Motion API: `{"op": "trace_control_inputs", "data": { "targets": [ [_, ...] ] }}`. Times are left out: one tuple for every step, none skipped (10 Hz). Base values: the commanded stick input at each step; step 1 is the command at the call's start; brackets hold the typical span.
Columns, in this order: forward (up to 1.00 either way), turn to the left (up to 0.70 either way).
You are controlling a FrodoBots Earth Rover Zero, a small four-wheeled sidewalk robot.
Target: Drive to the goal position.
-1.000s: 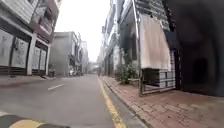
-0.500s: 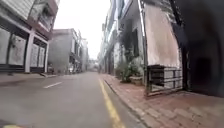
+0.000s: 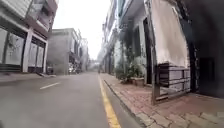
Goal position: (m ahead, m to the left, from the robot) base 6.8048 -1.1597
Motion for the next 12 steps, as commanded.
{"op": "trace_control_inputs", "data": {
  "targets": [
    [0.5,0.0],
    [0.5,0.0],
    [0.5,0.0],
    [0.5,0.0],
    [0.5,0.0],
    [0.5,0.0],
    [0.5,0.0],
    [0.5,0.0],
    [0.5,0.0],
    [0.5,0.4],
    [0.5,0.43],
    [0.5,0.02]
  ]
}}
